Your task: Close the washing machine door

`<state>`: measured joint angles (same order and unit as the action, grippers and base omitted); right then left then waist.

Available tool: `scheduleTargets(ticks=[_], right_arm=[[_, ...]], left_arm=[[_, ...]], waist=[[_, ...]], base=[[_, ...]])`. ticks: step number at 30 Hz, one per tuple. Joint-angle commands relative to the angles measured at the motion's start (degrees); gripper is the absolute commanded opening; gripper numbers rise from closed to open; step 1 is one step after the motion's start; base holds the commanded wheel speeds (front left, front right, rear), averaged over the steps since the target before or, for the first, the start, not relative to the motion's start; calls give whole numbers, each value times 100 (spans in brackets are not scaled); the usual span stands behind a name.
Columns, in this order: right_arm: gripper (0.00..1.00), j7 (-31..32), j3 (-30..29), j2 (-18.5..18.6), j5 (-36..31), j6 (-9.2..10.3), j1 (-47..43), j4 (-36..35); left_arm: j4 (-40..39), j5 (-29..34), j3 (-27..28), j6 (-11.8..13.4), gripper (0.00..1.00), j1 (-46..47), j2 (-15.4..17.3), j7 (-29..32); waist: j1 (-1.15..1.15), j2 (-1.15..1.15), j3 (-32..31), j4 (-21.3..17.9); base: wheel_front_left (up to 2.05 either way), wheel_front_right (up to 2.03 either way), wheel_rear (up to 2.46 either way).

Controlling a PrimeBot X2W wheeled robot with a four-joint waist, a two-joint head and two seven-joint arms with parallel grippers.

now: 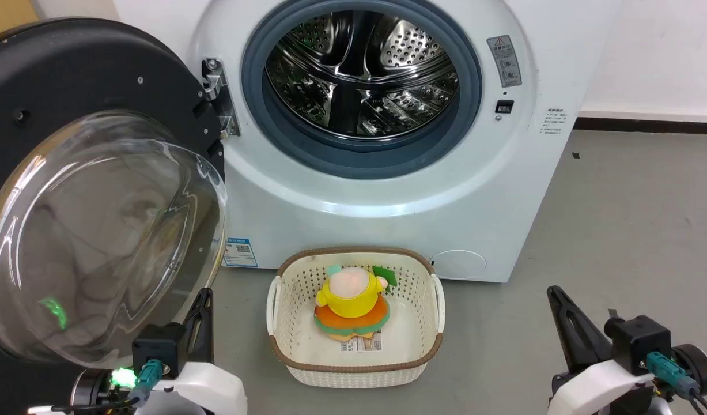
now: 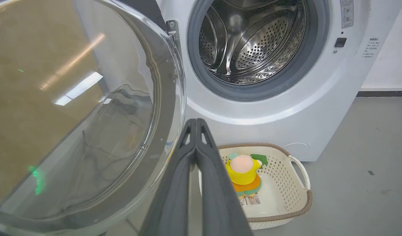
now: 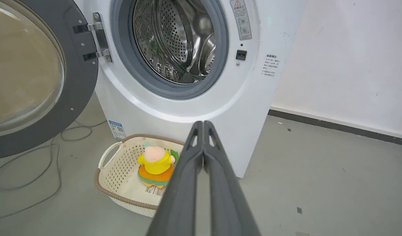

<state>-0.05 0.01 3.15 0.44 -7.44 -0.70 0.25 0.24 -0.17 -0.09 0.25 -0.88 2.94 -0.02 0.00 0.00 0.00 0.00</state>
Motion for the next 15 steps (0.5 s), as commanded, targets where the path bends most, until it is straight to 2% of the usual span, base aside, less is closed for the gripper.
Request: scheduleTargets(ticks=[1,2,15], right_arm=[[0,5,-1,-27,-44,-5,70,-25],[100,0,0,0,0,0,0,0],[100,-105,-5,-1,74,0,-22,26]], left_arm=[[-24,17,9,-25,0,88,-6,2],[0,0,0,0,100,0,0,0],[24,-19,-43,36,100,-7,1,-107]], waist=[[0,0,0,0],[0,0,0,0],[0,0,2,19]], base=[[0,0,0],[0,0,0],[0,0,0]])
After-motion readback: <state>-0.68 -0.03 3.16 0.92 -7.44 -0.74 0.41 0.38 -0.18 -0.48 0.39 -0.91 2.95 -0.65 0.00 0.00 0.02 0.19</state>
